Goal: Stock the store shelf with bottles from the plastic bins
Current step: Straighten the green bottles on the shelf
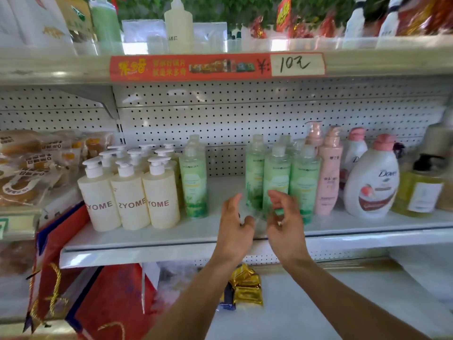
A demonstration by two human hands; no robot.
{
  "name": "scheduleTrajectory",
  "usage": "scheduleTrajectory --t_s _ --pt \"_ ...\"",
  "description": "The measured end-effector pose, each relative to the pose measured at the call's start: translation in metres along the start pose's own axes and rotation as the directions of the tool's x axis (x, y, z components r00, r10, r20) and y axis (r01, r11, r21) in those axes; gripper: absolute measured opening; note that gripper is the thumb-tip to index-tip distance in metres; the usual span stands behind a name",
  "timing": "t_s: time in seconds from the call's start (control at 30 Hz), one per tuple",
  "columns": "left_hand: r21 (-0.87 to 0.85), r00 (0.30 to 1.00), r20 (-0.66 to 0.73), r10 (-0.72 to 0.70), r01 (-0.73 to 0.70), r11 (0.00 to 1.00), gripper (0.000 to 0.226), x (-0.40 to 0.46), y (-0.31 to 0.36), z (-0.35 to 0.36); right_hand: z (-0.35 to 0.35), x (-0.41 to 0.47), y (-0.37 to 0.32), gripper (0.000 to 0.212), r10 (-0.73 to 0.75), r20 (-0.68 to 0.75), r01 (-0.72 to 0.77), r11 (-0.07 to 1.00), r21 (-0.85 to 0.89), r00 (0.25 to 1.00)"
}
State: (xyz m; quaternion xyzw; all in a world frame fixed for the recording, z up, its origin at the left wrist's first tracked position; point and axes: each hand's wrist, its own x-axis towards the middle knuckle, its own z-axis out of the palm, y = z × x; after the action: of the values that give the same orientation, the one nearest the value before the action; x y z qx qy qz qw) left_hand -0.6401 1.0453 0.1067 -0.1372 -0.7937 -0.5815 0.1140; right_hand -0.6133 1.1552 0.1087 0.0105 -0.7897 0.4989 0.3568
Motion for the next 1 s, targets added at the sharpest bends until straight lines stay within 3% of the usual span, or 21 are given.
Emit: scheduleTrajectory --t_s 0.1,0.2,0.3,0.43,0.77,1.0 --pt "-0.086 0.998 0.045 -0.032 0.036 0.996 0.056 0.009 0.011 0.021 -0.022 0.008 0.004 0.053 0.051 -0.045 -0.051 0.999 0.001 0.998" --pt "-0.156 0.998 0.051 -0.033 0.041 0.987 0.042 0.020 0.024 0.035 -0.033 0.010 0.003 0.056 0.078 0.033 -0.078 0.997 0.003 0.996" --pt "-0.240 0.998 0.047 -0.040 0.051 0.969 0.046 0.027 0.033 0.042 -0.030 0.006 0.000 0.057 0.062 0.151 -0.058 0.998 -0.034 0.987" --pt "-0.303 0.994 0.069 -0.083 0.100 0.948 0.043 0.030 0.035 0.043 -0.024 0.005 -0.002 0.061 0.121 0.171 -0.116 0.992 -0.043 0.978" --pt "-0.259 0.992 -0.003 -0.126 0.120 0.958 0.043 0.026 0.021 0.025 -0.020 0.007 0.002 0.072 0.111 0.184 -0.134 0.984 0.116 0.977" --pt "-0.233 0.990 -0.003 -0.139 0.135 0.963 0.045 0.026 0.018 0.013 -0.005 0.010 0.001 0.061 0.220 0.230 -0.239 0.969 0.059 0.948"
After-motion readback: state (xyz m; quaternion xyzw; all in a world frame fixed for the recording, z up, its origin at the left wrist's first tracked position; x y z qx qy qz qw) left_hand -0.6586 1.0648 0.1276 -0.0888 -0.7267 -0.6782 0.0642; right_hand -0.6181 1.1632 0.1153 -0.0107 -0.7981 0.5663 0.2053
